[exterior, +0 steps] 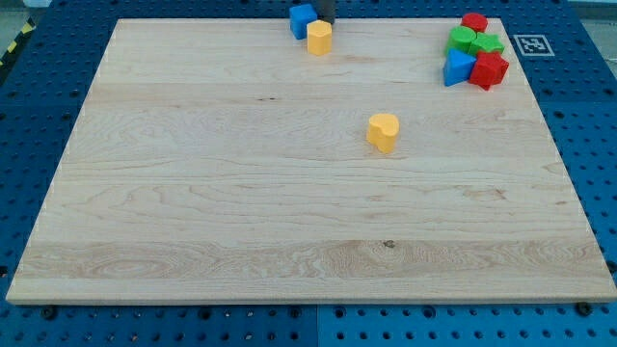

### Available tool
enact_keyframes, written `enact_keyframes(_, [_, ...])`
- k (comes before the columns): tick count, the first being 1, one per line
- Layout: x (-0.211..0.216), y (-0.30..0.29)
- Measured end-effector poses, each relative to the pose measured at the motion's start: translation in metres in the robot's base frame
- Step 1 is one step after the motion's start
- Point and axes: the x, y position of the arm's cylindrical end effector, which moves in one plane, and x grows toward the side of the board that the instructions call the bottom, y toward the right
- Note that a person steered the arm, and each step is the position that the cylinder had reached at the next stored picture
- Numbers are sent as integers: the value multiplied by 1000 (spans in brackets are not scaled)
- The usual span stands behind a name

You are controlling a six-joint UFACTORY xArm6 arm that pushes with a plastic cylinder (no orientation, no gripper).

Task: Slide the yellow hexagon to the centre

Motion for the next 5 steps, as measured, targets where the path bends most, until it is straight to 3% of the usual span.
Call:
enact_keyframes(3, [44,-18])
enact_keyframes(5, [130,-4])
